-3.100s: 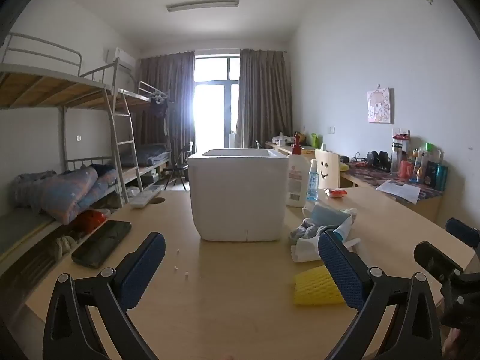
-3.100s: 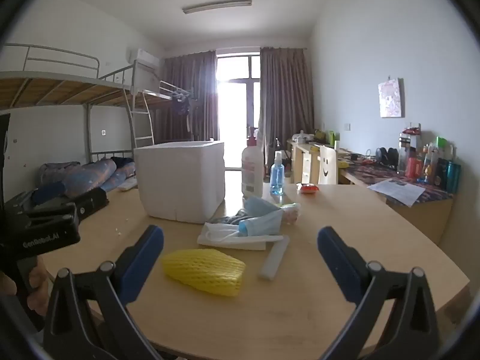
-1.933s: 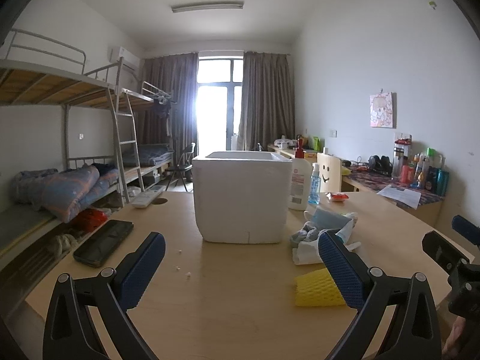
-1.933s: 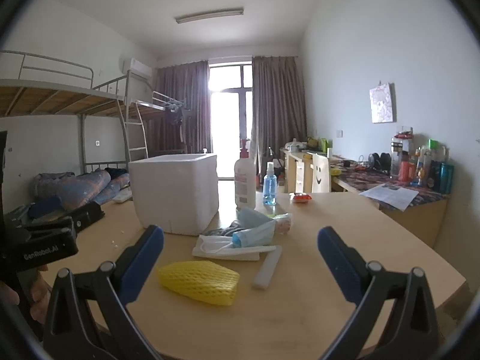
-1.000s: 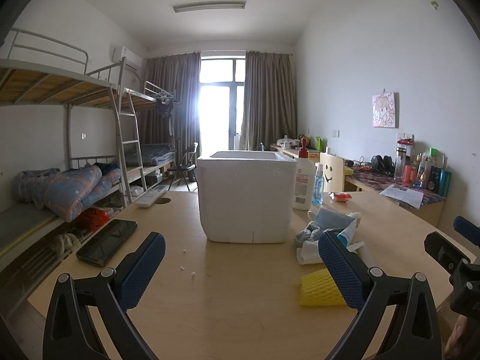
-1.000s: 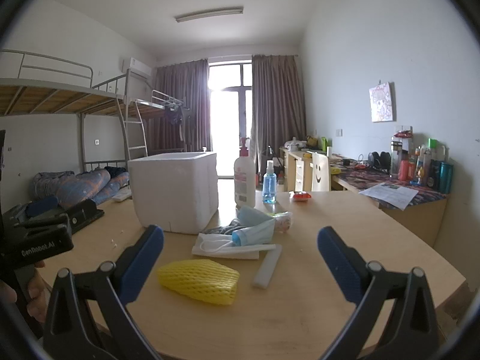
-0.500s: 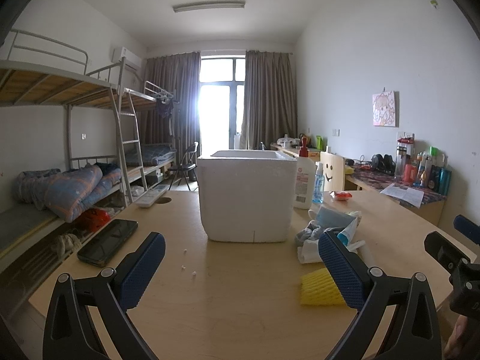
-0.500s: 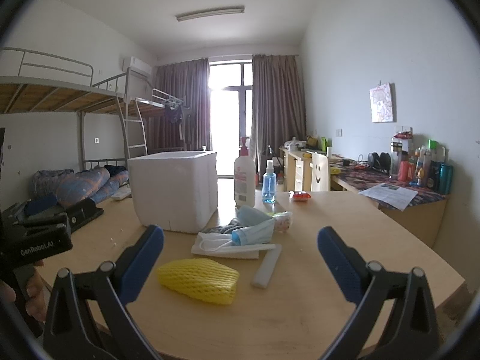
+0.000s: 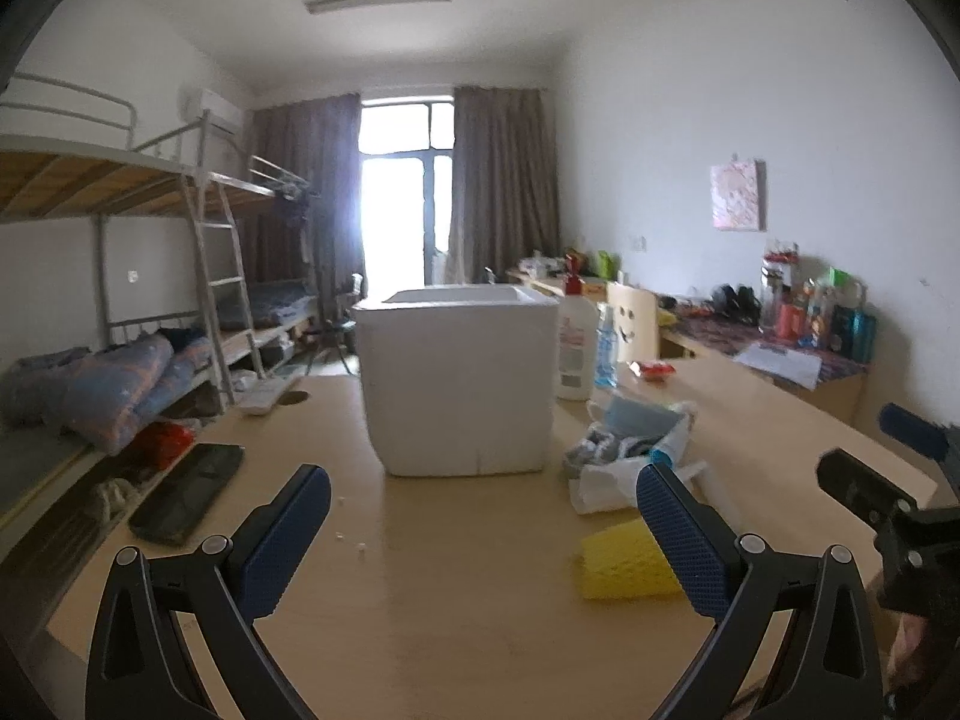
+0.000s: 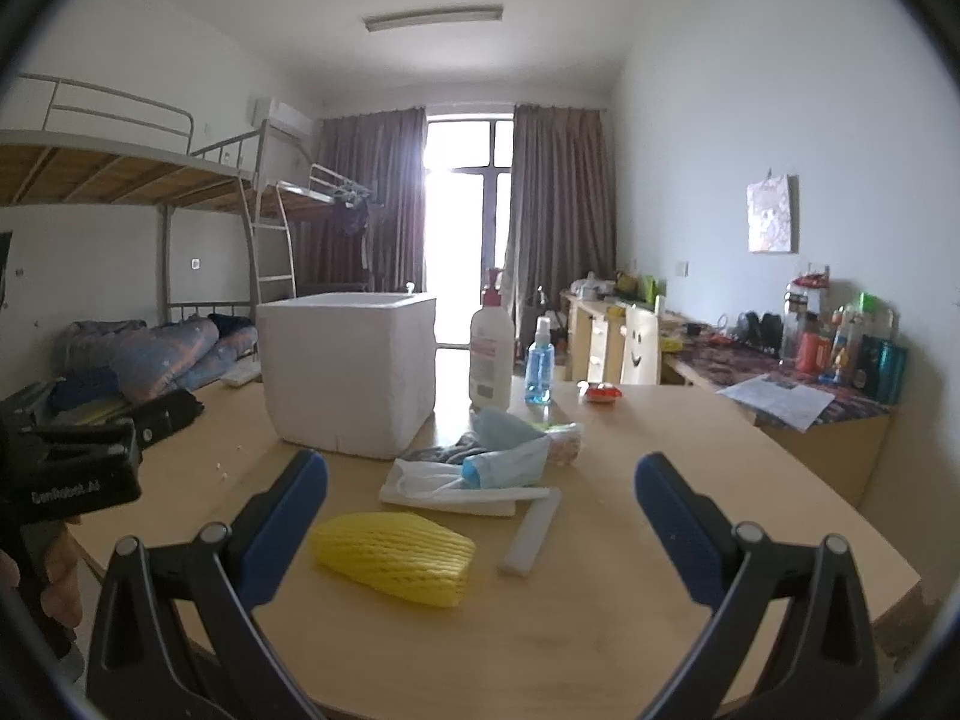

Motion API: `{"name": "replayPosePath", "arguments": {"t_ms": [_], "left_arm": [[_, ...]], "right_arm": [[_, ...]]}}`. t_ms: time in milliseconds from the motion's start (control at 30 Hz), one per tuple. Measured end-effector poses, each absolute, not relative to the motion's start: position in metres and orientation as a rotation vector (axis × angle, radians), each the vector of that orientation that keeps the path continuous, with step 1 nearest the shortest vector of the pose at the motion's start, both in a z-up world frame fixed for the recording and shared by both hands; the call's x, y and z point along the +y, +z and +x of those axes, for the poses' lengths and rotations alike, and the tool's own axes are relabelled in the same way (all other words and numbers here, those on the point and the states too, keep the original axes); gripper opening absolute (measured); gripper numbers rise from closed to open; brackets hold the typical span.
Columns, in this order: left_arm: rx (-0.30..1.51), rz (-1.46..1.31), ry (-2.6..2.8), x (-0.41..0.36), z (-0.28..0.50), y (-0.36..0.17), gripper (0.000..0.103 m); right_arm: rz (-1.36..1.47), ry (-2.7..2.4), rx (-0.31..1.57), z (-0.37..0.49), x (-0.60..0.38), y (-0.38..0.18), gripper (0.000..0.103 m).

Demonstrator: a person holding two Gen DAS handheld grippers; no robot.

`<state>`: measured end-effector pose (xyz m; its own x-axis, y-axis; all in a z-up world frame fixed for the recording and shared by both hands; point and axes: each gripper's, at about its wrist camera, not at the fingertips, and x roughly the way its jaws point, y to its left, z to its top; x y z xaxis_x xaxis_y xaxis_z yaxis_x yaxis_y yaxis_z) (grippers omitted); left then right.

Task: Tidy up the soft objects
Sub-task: 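Reach the left tool to the yellow foam net and close on it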

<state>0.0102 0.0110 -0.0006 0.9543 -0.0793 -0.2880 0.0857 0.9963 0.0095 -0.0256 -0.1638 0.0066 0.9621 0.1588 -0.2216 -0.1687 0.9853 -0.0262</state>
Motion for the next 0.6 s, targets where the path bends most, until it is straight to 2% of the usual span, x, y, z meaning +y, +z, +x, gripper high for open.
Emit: {"name": "replayPosePath", "arguments": {"t_ms": [600], "left_arm": [[0.578, 0.083, -0.33, -0.02, 0.078, -0.033, 0.102]], "right_arm": [[-0.062, 0.249, 0.457, 0.029, -0.176, -0.012, 0.103]]}}
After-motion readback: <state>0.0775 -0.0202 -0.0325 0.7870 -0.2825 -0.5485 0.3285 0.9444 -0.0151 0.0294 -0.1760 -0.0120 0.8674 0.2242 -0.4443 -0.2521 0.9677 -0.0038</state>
